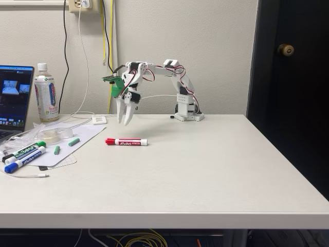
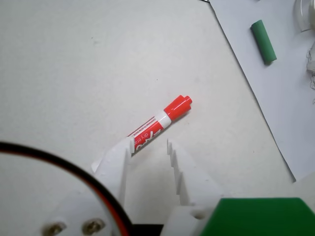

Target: Pick up the red marker.

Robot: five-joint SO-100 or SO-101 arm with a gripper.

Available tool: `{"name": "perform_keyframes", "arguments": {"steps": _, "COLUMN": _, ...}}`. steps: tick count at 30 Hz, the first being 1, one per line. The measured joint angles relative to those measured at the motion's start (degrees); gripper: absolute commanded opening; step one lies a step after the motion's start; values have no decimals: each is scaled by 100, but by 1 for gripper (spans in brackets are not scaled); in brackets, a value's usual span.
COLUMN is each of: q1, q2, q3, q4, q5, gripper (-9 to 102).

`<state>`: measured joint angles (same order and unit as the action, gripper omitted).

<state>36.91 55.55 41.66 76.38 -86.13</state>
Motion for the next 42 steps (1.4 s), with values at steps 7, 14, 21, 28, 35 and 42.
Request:
{"name": "perform_keyframes", "arguments": {"steps": 7, "q1": -18, "q2": -149, "q3": 0, "q4": 185, "q5": 448, "gripper": 16}}
{"name": "perform_keyframes", "arguments": {"steps": 14, "q1": -62, "q2": -1257, "q3": -1521, "q4": 1222, "q5": 940, "gripper": 16}}
{"name": "perform_keyframes", "arguments": {"steps": 21, "q1": -149, "q2": -3103, "q3": -4975, "q4": 2329, "q5": 1494, "gripper": 16}}
{"name": "perform_keyframes", "arguments": {"steps": 28, "q1": -167, "q2": -3270, "q3": -5186, "q4": 2364, "q5": 1723, "gripper": 16}}
{"name": "perform_keyframes", "arguments": {"steps": 35, "q1": -167, "q2": -3410, "q3": -5186, "q4": 2364, "q5": 2145, "gripper": 19}}
{"name": "perform_keyframes", "arguments": {"steps": 42, "q1": -167, "q2": -3621, "q3": -5212, "q4": 2364, "q5": 2522, "gripper": 28}}
